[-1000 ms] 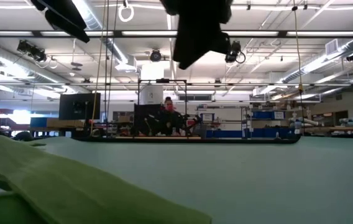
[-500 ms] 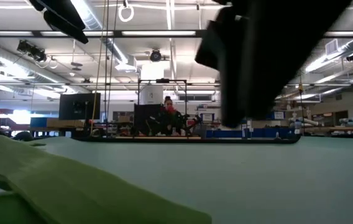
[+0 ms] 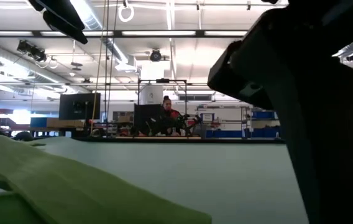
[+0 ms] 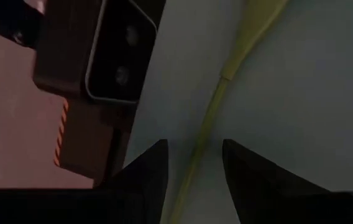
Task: Sort flowers into vase by color
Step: Put the bottom black tulip into the transparent vase
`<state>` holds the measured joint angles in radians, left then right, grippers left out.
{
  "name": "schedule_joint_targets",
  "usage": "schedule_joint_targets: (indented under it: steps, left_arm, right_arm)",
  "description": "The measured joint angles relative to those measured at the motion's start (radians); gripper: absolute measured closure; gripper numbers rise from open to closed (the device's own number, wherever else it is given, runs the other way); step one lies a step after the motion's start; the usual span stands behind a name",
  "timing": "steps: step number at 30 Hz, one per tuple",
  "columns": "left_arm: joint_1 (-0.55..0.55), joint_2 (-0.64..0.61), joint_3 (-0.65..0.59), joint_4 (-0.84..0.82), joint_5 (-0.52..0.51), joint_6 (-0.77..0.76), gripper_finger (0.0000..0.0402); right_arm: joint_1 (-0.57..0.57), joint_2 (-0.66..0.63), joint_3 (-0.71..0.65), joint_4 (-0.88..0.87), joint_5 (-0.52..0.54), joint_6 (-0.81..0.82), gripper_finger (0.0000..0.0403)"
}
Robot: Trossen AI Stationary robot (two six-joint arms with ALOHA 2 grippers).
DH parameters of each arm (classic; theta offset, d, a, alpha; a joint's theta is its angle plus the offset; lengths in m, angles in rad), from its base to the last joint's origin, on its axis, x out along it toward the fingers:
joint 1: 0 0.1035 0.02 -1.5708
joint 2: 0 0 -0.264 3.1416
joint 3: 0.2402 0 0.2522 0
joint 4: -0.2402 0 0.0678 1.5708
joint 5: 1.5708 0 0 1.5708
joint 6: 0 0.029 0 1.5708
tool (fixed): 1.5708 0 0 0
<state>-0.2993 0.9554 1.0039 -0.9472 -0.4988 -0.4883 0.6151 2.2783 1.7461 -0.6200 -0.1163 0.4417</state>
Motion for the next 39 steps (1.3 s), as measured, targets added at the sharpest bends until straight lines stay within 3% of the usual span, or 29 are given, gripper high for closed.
schedule_joint_targets:
  steps: [7,10,15,19,24,32,35,39]
  left_arm:
    - [0.000,0.000,0.000,0.000,0.000,-0.002,0.0061]
    - [0.000,0.000,0.000,-0.008,0.000,-0.019,0.0061]
    - [0.000,0.000,0.000,-0.009,0.000,-0.022,0.0061]
    - [0.000,0.000,0.000,-0.008,0.000,-0.029,0.0061]
    - [0.000,-0.006,0.000,-0.014,0.000,-0.067,0.0061]
    - [0.013,-0.069,0.019,-0.014,-0.006,-0.069,0.0061]
    - [0.037,-0.112,0.026,0.025,-0.009,-0.052,0.0061]
    - [0.068,-0.149,0.027,0.132,-0.007,-0.007,0.0061]
  right_arm:
    - [0.001,0.021,0.005,-0.024,0.049,-0.008,0.0258]
    - [0.002,0.022,0.005,-0.054,0.092,-0.049,0.0293]
    - [-0.007,0.020,0.006,-0.068,0.107,-0.094,0.0385]
    - [-0.019,0.014,0.003,-0.071,0.131,-0.006,0.0389]
    - [-0.067,-0.022,-0.004,-0.109,0.342,0.141,0.0397]
    - [-0.190,-0.170,-0.001,-0.237,0.657,0.511,0.0400]
    - [-0.233,-0.237,-0.001,-0.207,0.768,0.516,0.0401]
    - [-0.274,-0.302,0.000,-0.096,0.842,0.379,0.0401]
